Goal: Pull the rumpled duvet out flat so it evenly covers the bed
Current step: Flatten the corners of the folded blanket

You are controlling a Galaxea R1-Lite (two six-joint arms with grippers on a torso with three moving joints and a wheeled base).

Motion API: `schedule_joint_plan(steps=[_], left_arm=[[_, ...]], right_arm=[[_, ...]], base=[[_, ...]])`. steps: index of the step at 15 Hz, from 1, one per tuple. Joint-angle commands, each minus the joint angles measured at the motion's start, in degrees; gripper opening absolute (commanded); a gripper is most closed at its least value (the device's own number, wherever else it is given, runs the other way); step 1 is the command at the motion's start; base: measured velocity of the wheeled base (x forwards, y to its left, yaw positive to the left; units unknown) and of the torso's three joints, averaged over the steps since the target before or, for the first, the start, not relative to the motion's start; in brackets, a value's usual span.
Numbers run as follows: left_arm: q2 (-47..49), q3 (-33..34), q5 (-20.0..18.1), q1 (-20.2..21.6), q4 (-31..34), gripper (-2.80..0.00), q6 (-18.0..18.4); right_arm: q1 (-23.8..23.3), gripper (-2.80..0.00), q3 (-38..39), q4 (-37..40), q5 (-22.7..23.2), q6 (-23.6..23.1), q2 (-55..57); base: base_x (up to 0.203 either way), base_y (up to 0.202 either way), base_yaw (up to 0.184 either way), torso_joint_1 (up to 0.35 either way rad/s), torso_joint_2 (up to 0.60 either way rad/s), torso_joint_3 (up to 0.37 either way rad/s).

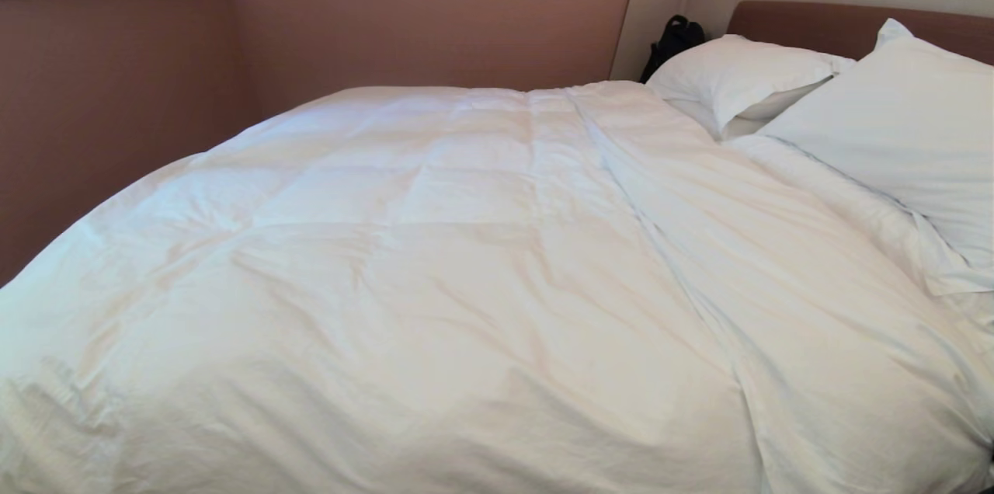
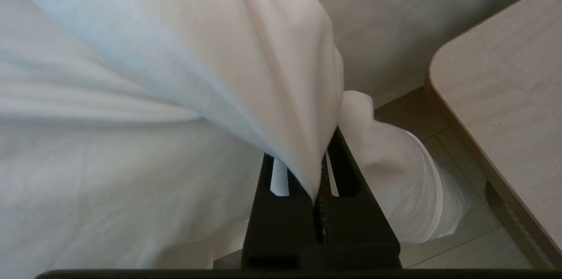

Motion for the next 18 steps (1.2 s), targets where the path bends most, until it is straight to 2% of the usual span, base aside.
schedule_joint_plan(steps=[1,5,9,13,15,18], left_arm=[[0.02,0.00,0.02,0.02,-0.06,-2.80,-0.03],[0.02,0.00,-0.01,0.02,-0.06,-2.80,-0.03],[0.02,0.00,0.05,0.02,0.02,-2.80,-0.03],[0.02,0.00,0.06,0.02,-0.06,-2.80,-0.03],[0.02,0.00,0.06,0.02,-0.05,-2.80,-0.03],[0.02,0.00,0.06,0.02,-0.06,-2.80,-0.03]], right_arm=[[0.02,0.00,0.00,-0.39,0.25,-0.05,0.11],[0.09,0.00,0.81,-0.56,0.29,-0.50,0.02],[0.19,0.00,4.63,-2.53,0.63,-3.19,-0.13],[0.33,0.00,14.16,-13.24,0.21,-4.27,-0.58],[0.37,0.00,14.32,-13.30,-5.09,-4.55,-2.55],[0.19,0.00,13.59,-14.15,-6.55,-4.53,-5.08]], base=[[0.000,0.000,0.000,0.000,0.00,0.000],[0.000,0.000,0.000,0.000,0.00,0.000],[0.000,0.000,0.000,0.000,0.00,0.000],[0.000,0.000,0.000,0.000,0.00,0.000],[0.000,0.000,0.000,0.000,0.00,0.000],[0.000,0.000,0.000,0.000,0.00,0.000]])
